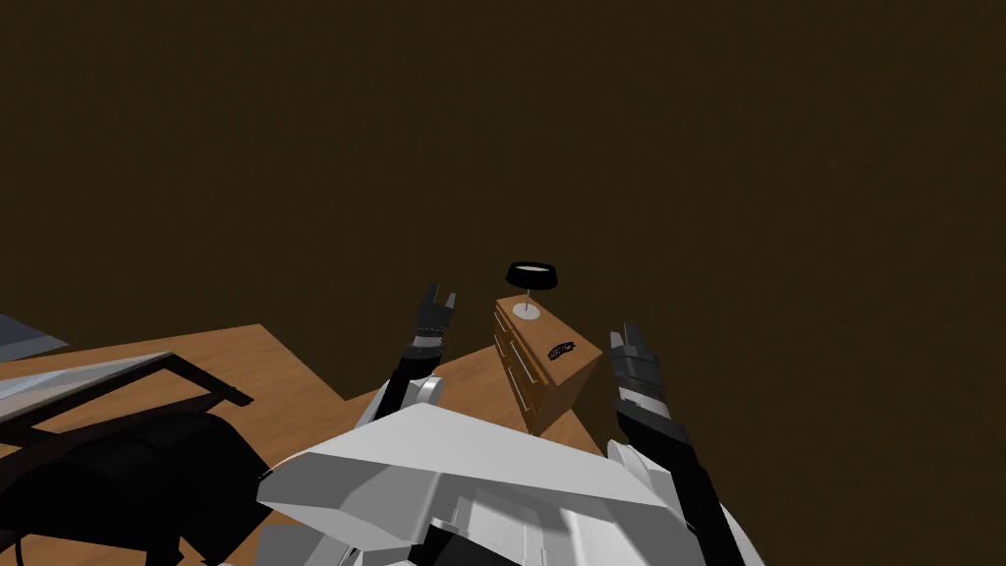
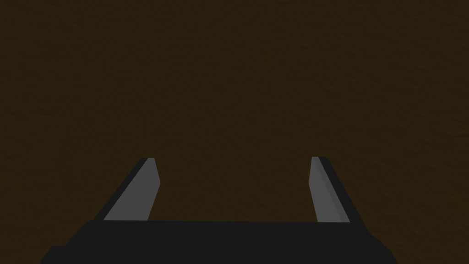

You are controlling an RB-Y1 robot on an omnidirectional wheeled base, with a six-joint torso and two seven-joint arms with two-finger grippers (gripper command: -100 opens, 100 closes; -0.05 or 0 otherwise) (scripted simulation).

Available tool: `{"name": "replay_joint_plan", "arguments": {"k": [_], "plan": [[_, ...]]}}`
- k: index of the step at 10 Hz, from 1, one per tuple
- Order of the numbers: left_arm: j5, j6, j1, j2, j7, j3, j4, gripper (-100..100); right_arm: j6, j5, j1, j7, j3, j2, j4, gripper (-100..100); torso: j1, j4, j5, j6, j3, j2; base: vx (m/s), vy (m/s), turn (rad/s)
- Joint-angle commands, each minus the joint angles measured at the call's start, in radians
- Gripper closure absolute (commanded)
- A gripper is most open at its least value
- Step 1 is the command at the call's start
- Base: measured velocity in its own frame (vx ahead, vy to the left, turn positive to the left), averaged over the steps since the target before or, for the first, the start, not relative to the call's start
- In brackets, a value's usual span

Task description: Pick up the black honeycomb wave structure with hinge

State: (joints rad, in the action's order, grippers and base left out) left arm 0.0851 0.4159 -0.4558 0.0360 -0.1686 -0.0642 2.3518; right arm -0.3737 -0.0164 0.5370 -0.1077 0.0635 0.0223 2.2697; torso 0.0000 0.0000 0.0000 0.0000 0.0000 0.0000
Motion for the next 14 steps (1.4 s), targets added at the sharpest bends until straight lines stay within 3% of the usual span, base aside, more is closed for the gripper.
{"name": "replay_joint_plan", "arguments": {"k": [1, 4, 8, 12, 13, 14], "plan": [[0.0, 0.0, 0.0, 0.0, 0.0, 0.0, 0.0, 0, 0.003, 0.009, 0.007, -0.004, 0.008, -0.036, -0.009, -100, 0.0, 0.0, 0.0, 0.0, 0.0, 0.0, -0.017, -0.003, 0.089], [0.0, 0.0, 0.0, 0.0, 0.0, 0.0, 0.0, 0, 0.014, 0.046, 0.034, -0.023, 0.039, -0.114, -0.046, -100, -0.003, 0.001, -0.001, 0.0, 0.002, 0.004, -0.065, -0.04, 0.186], [0.0, 0.0, 0.0, 0.0, 0.0, 0.0, 0.0, 0, 0.035, 0.133, 0.095, -0.07, 0.113, -0.2, -0.131, -100, -0.006, 0.002, -0.001, 0.0, 0.004, 0.008, -0.111, -0.062, 0.296], [0.0, 0.0, 0.0, 0.0, 0.0, 0.0, 0.0, 0, 0.06, 0.245, 0.171, -0.142, 0.215, -0.261, -0.25, -100, -0.007, 0.002, -0.001, 0.0, 0.005, 0.009, -0.141, -0.062, 0.444], [0.0, 0.0, 0.0, 0.0, 0.0, 0.0, 0.0, 0, 0.06, 0.253, 0.171, -0.142, 0.215, -0.261, -0.25, -100, -0.007, 0.002, -0.002, 0.0, 0.005, 0.009, -0.1, -0.041, 0.211], [0.0, 0.0, 0.0, 0.0, 0.0, 0.0, 0.0, 0, 0.066, 0.287, 0.191, -0.163, 0.243, -0.272, -0.284, -100, -0.006, 0.002, -0.001, 0.001, 0.004, 0.006, -0.095, -0.008, 0.39]]}}
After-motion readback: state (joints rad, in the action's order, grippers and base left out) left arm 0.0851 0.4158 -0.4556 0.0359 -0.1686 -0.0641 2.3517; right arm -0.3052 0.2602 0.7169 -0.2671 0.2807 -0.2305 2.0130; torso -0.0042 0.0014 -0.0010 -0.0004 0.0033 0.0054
